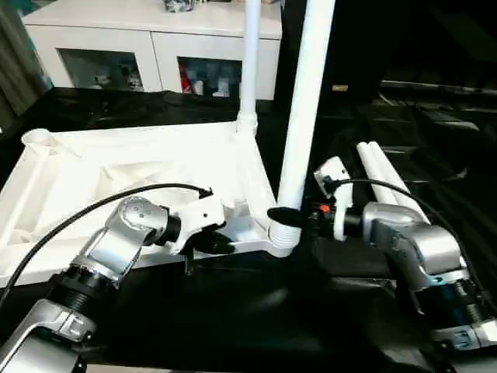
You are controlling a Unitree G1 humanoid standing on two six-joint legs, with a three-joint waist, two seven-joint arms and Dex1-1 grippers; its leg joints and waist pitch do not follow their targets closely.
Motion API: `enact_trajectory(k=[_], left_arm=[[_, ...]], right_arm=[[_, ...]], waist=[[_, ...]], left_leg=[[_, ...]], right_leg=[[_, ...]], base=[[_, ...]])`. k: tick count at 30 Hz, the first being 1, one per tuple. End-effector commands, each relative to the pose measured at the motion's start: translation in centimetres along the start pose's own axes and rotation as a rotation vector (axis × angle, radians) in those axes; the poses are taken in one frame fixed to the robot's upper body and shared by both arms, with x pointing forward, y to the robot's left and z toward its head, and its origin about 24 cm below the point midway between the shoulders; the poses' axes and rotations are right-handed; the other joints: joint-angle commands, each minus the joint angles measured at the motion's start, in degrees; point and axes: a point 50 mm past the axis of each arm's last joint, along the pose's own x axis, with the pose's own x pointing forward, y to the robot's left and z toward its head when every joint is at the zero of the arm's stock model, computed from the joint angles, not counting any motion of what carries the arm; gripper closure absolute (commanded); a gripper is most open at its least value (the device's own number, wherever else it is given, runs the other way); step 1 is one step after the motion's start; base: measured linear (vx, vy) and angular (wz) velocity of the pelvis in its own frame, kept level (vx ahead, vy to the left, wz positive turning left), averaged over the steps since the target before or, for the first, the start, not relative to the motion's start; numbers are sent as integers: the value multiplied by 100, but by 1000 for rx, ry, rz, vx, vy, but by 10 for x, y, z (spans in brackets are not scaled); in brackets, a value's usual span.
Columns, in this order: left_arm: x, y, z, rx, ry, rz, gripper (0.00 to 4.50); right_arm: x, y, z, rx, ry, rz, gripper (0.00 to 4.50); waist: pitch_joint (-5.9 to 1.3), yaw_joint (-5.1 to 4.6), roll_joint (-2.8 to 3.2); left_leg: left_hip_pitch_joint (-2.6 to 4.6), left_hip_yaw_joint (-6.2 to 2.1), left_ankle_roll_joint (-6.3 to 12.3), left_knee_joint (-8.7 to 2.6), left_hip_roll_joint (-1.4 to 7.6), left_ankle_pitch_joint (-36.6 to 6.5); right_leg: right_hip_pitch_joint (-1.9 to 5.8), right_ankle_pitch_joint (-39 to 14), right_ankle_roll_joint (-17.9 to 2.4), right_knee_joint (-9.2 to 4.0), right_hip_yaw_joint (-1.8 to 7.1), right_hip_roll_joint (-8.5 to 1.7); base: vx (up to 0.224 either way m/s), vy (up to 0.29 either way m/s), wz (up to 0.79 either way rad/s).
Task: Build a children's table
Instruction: Insert table leg to table base
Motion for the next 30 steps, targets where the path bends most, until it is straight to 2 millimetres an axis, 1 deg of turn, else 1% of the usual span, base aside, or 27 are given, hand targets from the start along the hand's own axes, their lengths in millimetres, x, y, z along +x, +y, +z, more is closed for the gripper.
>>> enact_trajectory(k=[1,5,7,8,9,10,11,12,14,17,18,19,20,21,22,23,25,26,27,28,29,30], left_arm=[[1,-4,0,19,16,-25,450],[1,-4,1,20,10,-25,450],[1,-4,1,21,10,-25,450],[1,-4,1,21,10,-26,450],[1,-4,1,21,10,-26,450],[1,-3,1,22,11,-26,450],[1,-3,1,22,11,-25,450],[1,-3,1,22,11,-24,450],[1,-2,2,21,10,-23,450],[0,-1,1,11,0,-9,450],[0,-1,1,10,-1,-8,450],[1,0,1,9,-2,-7,450],[1,0,1,6,-6,-2,450],[1,1,1,4,-8,1,450],[1,1,1,4,-8,2,450],[1,1,1,5,-8,4,450],[2,2,1,5,-8,4,450],[2,2,2,7,-8,5,450],[2,3,2,8,-8,6,450],[2,4,2,10,-9,7,450],[2,4,3,12,-9,9,450],[2,4,3,12,-9,9,450]], right_arm=[[-1,-4,-1,-5,3,-35,261],[5,-7,-4,1,-19,-65,261],[6,-8,-5,9,-26,-75,261],[8,-10,-7,24,-35,-86,261],[8,-10,-7,25,-35,-86,261],[9,-11,-10,36,-36,-86,261],[9,-11,-13,44,-36,-84,261],[9,-11,-15,48,-35,-82,261],[7,-11,-20,57,-39,-87,261],[0,-13,-31,97,-79,-143,261],[-1,-14,-34,107,-92,-158,261],[-1,-14,-36,115,-102,-169,261],[-3,-14,-41,140,-131,-190,261],[-3,-14,-48,165,-161,-217,261],[-4,-14,-51,175,-173,-232,261],[-4,-13,-54,186,-185,-245,261],[-3,-12,-57,192,-196,-257,262],[-3,-10,-60,197,-207,-265,262],[-2,-8,-63,191,-213,-272,262],[-1,-5,-65,168,-209,-274,262],[0,-3,-66,144,-203,-271,262],[0,-3,-66,144,-203,-271,262]], waist=[[-402,6,14],[-410,-1,19],[-403,-1,19],[-406,-5,35],[-403,-10,30],[-403,-10,30],[-392,-11,30],[-394,-11,20],[-386,-7,35],[-399,-7,33],[-398,-1,40],[-397,0,62],[-400,-12,42],[-382,-10,92],[-388,-17,73],[-381,-18,84],[-371,-27,76],[-369,-22,142],[-363,-29,130],[-364,-31,145],[-366,-28,133],[-366,-32,121]], left_leg=[[69,20,-61,-347,60,-1371],[71,21,-79,-344,59,-1355],[66,17,-80,-350,59,-1350],[69,17,-84,-349,56,-1385],[71,18,-83,-348,54,-1439],[71,18,-83,-348,54,-1439],[73,11,-98,-360,54,-1534],[77,13,-99,-358,55,-1548],[82,10,-103,-364,60,-1579],[75,7,-95,-363,60,-1549],[73,6,-92,-365,60,-1532],[78,5,-96,-365,63,-1557],[75,6,-86,-368,57,-1574],[87,3,-97,-373,56,-1719],[89,3,-101,-375,54,-1762],[88,-7,-118,-383,51,-1841],[99,-16,-135,-394,51,-1962],[111,-30,-160,-399,52,-2048],[116,-29,-167,-401,50,-2129],[118,-31,-173,-404,46,-2153],[123,-34,-181,-407,51,-2190],[114,-39,-180,-415,50,-2178]], right_leg=[[287,-1371,-1087,-400,178,-262],[279,-1329,-1119,-396,177,-266],[288,-1301,-1109,-392,176,-256],[285,-1314,-1110,-397,176,-258],[282,-1354,-1116,-401,175,-258],[282,-1354,-1116,-401,175,-258],[284,-1514,-1081,-416,170,-260],[281,-1554,-1069,-421,170,-263],[272,-1646,-1036,-434,175,-264],[284,-1556,-1043,-426,175,-267],[283,-1522,-1044,-426,176,-268],[273,-1514,-1053,-426,176,-268],[283,-1479,-1074,-424,169,-257],[260,-1636,-1062,-448,171,-265],[265,-1699,-1042,-460,167,-266],[261,-1833,-1013,-472,164,-266],[252,-2054,-957,-490,159,-262],[243,-2148,-940,-492,158,-267],[232,-2228,-907,-521,157,-268],[233,-2242,-894,-526,158,-262],[226,-2236,-880,-529,158,-262],[239,-2219,-874,-527,155,-257]], base=[[0,0,0],[0,0,0],[0,0,0],[0,0,0],[0,0,0],[0,0,0],[0,0,0],[0,0,0],[0,0,0],[0,0,0],[0,0,0],[0,0,0],[0,0,0],[0,0,0],[0,0,0],[0,0,0],[0,0,0],[0,0,0],[0,0,0],[0,0,0],[0,0,0],[0,0,0]])
